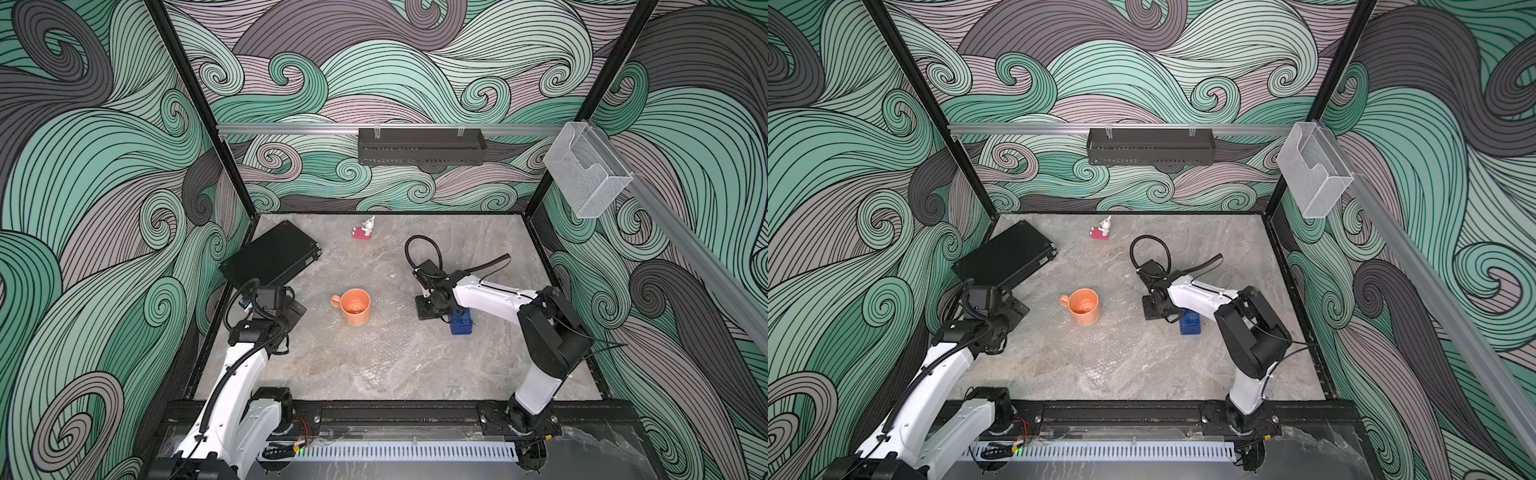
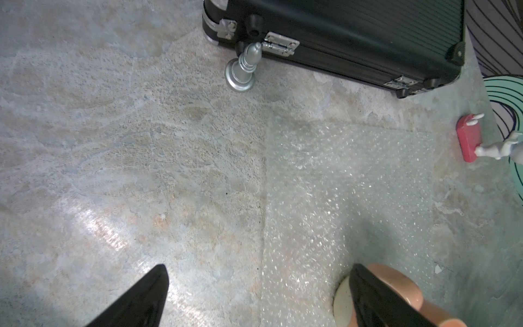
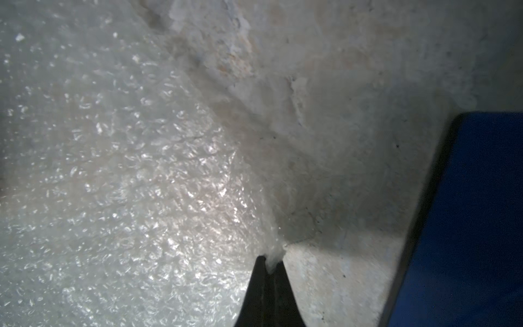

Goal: Wrap mugs in bubble wrap
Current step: Move the bubble wrap to the center of the board, then pick up the bubble wrap from the center of the board.

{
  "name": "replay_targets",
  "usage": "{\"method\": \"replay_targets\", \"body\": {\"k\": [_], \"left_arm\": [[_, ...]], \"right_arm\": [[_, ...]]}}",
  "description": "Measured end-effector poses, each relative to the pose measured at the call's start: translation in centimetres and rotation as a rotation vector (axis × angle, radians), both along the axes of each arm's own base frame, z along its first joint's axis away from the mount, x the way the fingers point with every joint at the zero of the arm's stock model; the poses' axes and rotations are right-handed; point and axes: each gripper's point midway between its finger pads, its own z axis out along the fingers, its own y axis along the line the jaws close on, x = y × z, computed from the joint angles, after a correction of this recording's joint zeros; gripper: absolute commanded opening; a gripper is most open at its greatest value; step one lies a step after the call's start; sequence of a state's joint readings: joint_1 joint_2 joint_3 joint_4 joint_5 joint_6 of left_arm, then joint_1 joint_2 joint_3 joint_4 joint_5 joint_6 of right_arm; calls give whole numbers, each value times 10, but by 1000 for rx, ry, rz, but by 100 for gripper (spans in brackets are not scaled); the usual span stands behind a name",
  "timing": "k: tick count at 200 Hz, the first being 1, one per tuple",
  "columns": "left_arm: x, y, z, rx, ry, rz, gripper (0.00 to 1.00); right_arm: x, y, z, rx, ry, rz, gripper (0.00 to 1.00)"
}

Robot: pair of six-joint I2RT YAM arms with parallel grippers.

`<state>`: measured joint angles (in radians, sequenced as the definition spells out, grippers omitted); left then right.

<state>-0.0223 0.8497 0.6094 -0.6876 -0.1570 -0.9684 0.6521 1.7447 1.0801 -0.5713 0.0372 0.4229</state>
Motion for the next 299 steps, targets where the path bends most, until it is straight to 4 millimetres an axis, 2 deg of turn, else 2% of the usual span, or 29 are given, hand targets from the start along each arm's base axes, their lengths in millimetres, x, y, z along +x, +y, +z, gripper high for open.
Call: {"method": "replay_targets", "body": {"k": [9,23,34,49,84,104,123,154,172,188,205,228,264,299], "left_arm": [[2,0,-2,3,-4,-4,97],[5,0,-6,7,-4,-13,95],[10,-1,-10,9,-6,-21,91],[17,-1,-14,16,-4,-29,88],[34,2,-26,44,12,-40,88],[46,3,-36,53,57,-52,88],[61,8,-40,53,93,-55,89],[77,18,-45,24,102,-38,88],[77,20,-56,-21,127,-35,79],[77,20,-68,-78,158,-34,77],[78,21,-81,-129,184,-32,75],[91,26,-79,-180,142,-27,71],[110,23,-80,-238,96,-64,53],[120,14,-81,-280,59,-113,42]], "right_arm": [[-1,-3,0,-11,-5,-2,0],[-4,-6,0,-20,1,-1,26],[-6,-7,2,-19,3,4,36],[-10,-7,10,-11,-3,22,44],[-17,4,62,77,-93,74,63],[-23,17,95,163,-152,130,74],[-34,33,113,218,-190,216,84],[-54,61,122,241,-205,365,84],[-56,70,122,239,-204,408,83],[-57,75,118,229,-195,427,82],[-57,77,112,216,-179,439,82],[-60,77,104,202,-156,447,82],[-60,77,104,202,-155,446,81],[-59,77,104,203,-157,446,81]]}}
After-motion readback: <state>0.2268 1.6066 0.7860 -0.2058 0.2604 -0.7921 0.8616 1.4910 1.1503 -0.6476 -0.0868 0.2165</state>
